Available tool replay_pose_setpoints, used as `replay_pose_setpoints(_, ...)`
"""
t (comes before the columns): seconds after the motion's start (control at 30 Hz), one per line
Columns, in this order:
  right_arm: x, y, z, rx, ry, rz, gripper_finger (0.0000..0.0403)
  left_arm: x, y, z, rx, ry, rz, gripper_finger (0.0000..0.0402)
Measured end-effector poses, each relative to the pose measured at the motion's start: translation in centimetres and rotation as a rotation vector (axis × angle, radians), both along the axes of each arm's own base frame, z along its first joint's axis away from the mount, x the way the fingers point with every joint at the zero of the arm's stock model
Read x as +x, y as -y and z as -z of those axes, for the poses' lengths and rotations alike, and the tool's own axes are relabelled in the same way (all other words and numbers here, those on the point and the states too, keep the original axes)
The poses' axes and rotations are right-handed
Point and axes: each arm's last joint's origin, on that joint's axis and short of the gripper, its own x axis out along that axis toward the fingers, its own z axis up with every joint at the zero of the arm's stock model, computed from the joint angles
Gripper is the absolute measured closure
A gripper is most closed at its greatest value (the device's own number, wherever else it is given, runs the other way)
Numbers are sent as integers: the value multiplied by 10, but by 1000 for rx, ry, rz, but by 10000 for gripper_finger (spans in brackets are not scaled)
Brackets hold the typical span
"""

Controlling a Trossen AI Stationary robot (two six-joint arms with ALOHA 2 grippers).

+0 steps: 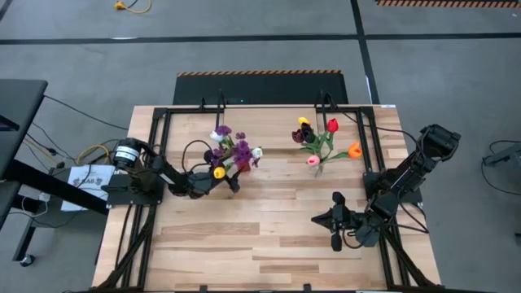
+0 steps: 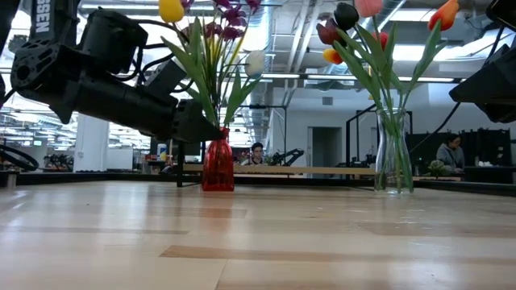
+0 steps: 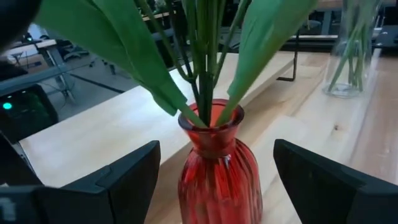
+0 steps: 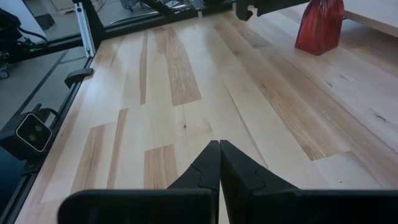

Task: Pick and place flowers into a vace then onto a shelf
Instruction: Put the red vase on the shelf

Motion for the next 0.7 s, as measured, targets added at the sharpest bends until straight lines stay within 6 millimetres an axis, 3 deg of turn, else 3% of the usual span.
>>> replay_pose_setpoints(0.7,0,0,1,-8,-4,0,403,9,-20,-3,-63,44,48,97)
